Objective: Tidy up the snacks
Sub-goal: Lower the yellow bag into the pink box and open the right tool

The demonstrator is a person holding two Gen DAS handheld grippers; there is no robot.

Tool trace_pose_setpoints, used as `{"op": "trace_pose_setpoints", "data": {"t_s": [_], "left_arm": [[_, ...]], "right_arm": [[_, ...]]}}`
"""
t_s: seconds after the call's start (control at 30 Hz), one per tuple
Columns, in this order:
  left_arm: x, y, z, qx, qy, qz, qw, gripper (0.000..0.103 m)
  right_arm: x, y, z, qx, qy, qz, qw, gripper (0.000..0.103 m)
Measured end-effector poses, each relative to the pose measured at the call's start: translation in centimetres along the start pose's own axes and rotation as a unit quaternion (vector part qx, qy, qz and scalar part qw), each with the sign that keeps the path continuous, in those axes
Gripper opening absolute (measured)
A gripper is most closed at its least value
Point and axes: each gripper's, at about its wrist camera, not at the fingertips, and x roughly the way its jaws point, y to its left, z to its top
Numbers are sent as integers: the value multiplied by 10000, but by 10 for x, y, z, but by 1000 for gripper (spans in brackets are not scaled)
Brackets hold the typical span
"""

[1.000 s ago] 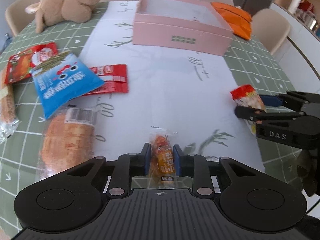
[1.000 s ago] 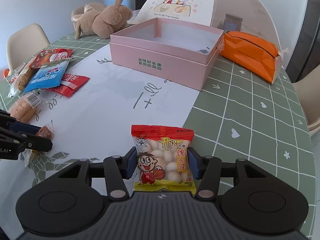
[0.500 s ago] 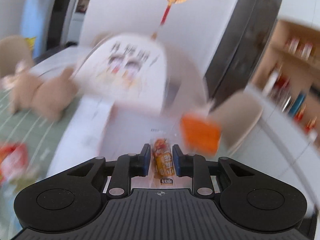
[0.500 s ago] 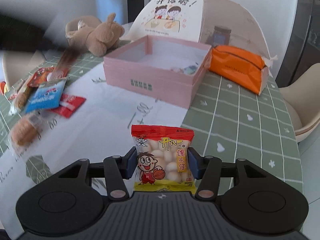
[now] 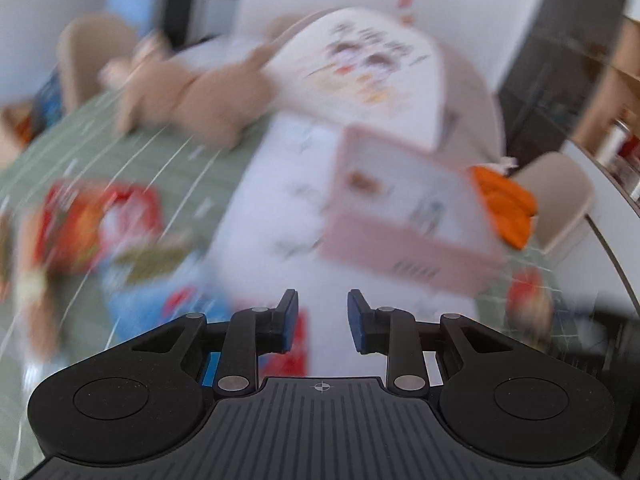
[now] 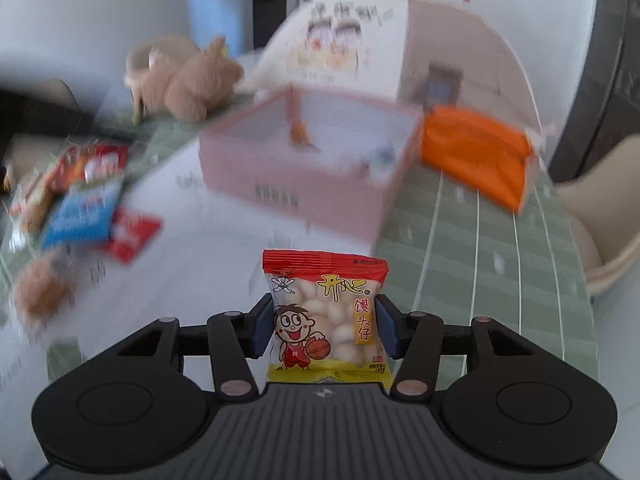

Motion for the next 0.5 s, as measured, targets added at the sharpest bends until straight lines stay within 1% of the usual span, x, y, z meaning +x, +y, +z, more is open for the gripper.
{"op": "trace_pose_setpoints", "data": {"t_s": [0.1, 0.13, 0.17, 0.2, 0.23, 0.27, 0.33, 0.37, 0.4, 0.5], "left_arm": [[-4, 18, -5, -239, 9, 254, 9994, 30], [-8, 22, -6, -262, -29, 367, 9990, 30], [-12, 26, -6, -257, -83, 433, 9987, 30], [-17, 29, -5, -237, -160, 497, 9984, 30], [-25, 36, -7, -217, -243, 593, 9977, 30], [-32, 41, -8, -216, -294, 700, 9969, 30], [-41, 59, -14, -320, -303, 988, 9941, 30], [-46, 66, -18, -418, -258, 1082, 9929, 30], [-50, 73, -23, -525, -198, 1134, 9920, 30], [-58, 84, -38, -725, -91, 1108, 9912, 30]], "right_arm": [[20, 15, 57, -369, -640, -414, 9964, 53], [30, 19, 74, -455, -843, -492, 9942, 55], [43, 24, 86, -561, -855, -566, 9931, 68], [58, 30, 98, -672, -672, -647, 9934, 72], [67, 35, 104, -690, -511, -615, 9944, 72], [71, 38, 104, -633, -443, -470, 9959, 71], [72, 47, 96, -441, -278, 127, 9986, 71], [74, 52, 89, -339, -128, 450, 9983, 71], [75, 59, 83, -272, 11, 671, 9974, 71], [79, 81, 64, -166, 450, 1291, 9905, 71]]}}
